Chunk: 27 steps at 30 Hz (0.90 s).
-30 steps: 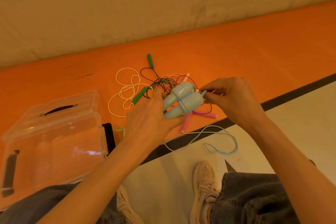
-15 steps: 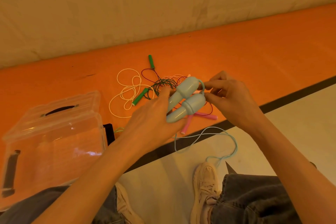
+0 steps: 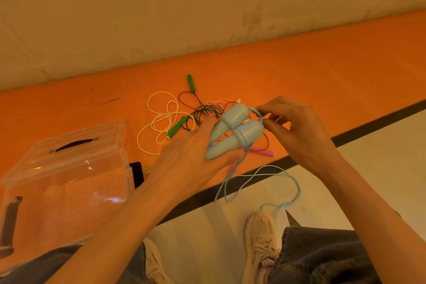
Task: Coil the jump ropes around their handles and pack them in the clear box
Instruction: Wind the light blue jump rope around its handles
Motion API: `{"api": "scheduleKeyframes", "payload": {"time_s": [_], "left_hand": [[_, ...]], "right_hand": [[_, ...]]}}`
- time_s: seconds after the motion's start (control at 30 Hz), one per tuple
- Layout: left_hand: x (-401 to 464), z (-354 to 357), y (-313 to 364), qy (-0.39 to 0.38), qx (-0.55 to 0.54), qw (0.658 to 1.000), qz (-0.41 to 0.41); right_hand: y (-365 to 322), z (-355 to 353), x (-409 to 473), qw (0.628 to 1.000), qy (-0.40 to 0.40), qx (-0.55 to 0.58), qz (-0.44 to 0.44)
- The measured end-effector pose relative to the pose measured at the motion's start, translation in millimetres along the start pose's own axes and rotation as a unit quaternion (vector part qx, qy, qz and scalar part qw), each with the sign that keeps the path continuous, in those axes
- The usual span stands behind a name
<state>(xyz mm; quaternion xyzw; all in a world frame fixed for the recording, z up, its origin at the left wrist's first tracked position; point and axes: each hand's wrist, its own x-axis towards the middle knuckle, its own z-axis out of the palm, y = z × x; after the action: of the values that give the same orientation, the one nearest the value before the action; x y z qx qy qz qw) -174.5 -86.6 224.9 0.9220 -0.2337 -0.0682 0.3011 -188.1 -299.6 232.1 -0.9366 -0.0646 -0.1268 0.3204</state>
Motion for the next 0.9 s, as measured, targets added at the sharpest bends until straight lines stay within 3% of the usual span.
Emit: {"api": "scheduleKeyframes", "payload": {"time_s": [0.37,0.7,0.9], "left_hand": [[3.2,3.4,-10.6,-0.033,-0.055,0.998,-0.002],[1.7,2.9,-6.0,-0.024,-0.07,0.997,0.024],[-0.5,2.7,-0.5,-0.028,-0.036,0.998,0.03]], "right_hand": [[-1.5,0.5,0.1,0.999,-0.004,-0.019,-0.034],[-5.9,-4.8,-1.2,0.996,-0.015,0.08,0.034],[3.9,-16.8,-0.6,0.982,-0.121,0.115,0.086]]}}
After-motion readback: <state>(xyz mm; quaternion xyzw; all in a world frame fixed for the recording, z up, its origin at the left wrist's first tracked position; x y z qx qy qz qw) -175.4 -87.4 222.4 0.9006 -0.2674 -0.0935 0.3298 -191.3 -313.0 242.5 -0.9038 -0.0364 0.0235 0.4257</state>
